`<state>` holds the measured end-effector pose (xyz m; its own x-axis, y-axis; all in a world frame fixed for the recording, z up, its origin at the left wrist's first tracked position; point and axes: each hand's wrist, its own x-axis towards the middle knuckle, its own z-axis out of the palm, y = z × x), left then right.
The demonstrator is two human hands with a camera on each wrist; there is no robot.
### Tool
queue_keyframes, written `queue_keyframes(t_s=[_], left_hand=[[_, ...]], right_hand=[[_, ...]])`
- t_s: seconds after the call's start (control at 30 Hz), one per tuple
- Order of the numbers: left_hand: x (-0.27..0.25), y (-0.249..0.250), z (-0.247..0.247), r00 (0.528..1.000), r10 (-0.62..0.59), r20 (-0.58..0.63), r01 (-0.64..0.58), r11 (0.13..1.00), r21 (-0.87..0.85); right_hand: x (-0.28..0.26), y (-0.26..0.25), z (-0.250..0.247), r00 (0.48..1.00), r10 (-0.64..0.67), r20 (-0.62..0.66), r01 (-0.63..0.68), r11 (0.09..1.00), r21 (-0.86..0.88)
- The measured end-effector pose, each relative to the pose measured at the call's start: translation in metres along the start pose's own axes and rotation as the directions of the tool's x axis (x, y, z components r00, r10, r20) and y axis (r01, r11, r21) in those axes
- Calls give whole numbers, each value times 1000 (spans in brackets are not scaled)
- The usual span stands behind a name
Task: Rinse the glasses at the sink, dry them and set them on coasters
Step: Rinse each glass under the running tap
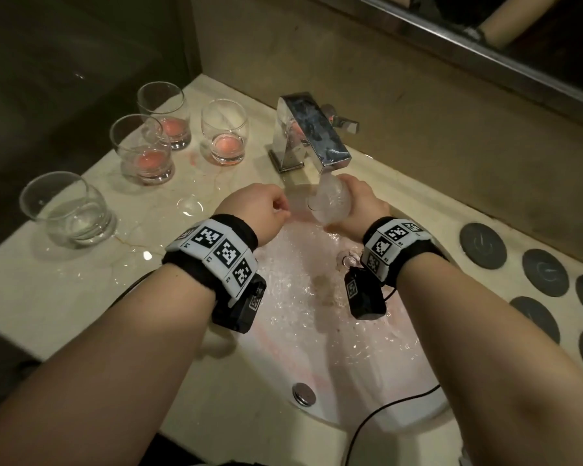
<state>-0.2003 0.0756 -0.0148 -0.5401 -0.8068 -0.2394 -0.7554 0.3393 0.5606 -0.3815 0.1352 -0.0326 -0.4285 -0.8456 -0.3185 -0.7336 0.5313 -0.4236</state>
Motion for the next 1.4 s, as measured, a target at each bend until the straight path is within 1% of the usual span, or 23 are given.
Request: queue_keyframes(t_s=[0.23, 0.4, 0.47, 0.57, 0.73, 0.8, 0.83, 0.9, 0.97, 1.0, 1.03, 1.07, 1.1, 1.13, 1.2, 1.23, 1.3, 1.4], left_hand=[[2, 3, -2, 1000, 3, 3, -3, 1000, 20], [4, 7, -4, 1000, 16, 5, -16, 1000, 26], [4, 9, -4, 1000, 22, 6, -23, 999, 27], [3, 11, -5, 1000, 30, 10, -30, 999, 33], [0, 14, -4, 999, 43, 9, -43, 999, 33], [-1, 14, -3, 999, 39, 9, -39, 999, 31], [-1, 14, -2, 999, 38, 10, -39, 999, 32], [-2, 15, -1, 999, 40, 10, -40, 999, 32], [-4, 16, 0, 999, 41, 12, -41, 999, 29], [-4, 17, 0, 999, 42, 13, -42, 999, 29], [-5, 17, 1, 999, 44, 14, -44, 999, 32], [-5, 18, 1, 999, 46, 14, -47, 998, 36], [-5, 18, 1, 999, 49, 14, -49, 998, 40], [-5, 17, 2, 999, 50, 16, -51, 998, 43], [-4, 16, 2, 998, 53, 19, -54, 997, 47], [-3, 15, 2, 998, 52, 21, -53, 997, 48], [-2, 12, 2, 999, 48, 22, -49, 997, 54], [1, 5, 2, 999, 28, 26, -29, 998, 58]], right_hand=[[3, -4, 0, 1000, -27, -7, 28, 996, 84], [3, 0, -3, 1000, -21, 0, 21, 999, 49], [-1, 0, -6, 999, -32, 10, 32, 999, 7], [-7, -2, -11, 997, -74, 36, 78, 989, -129], [-11, 3, -15, 985, -162, 53, 170, 925, -340], [-13, 6, -17, 980, -189, 67, 199, 875, -441], [-14, 6, -19, 975, -209, 80, 220, 827, -517], [-16, 9, -21, 959, -255, 126, 271, 689, -673], [-18, 12, -22, 942, -280, 184, 315, 557, -768], [-18, 14, -22, 938, -283, 201, 326, 517, -792], [-18, 16, -21, 939, -278, 203, 322, 503, -802], [-17, 17, -21, 946, -263, 189, 304, 517, -800], [-16, 17, -21, 959, -233, 162, 270, 569, -777], [-14, 18, -21, 974, -187, 125, 219, 661, -718], [-9, 19, -20, 995, -72, 63, 94, 865, -492], [-6, 18, -18, 998, -27, 49, 43, 929, -366], [0, 15, -11, 1000, 13, 28, -7, 979, -205], [8, 4, -3, 1000, -18, 12, 20, 990, -141]])
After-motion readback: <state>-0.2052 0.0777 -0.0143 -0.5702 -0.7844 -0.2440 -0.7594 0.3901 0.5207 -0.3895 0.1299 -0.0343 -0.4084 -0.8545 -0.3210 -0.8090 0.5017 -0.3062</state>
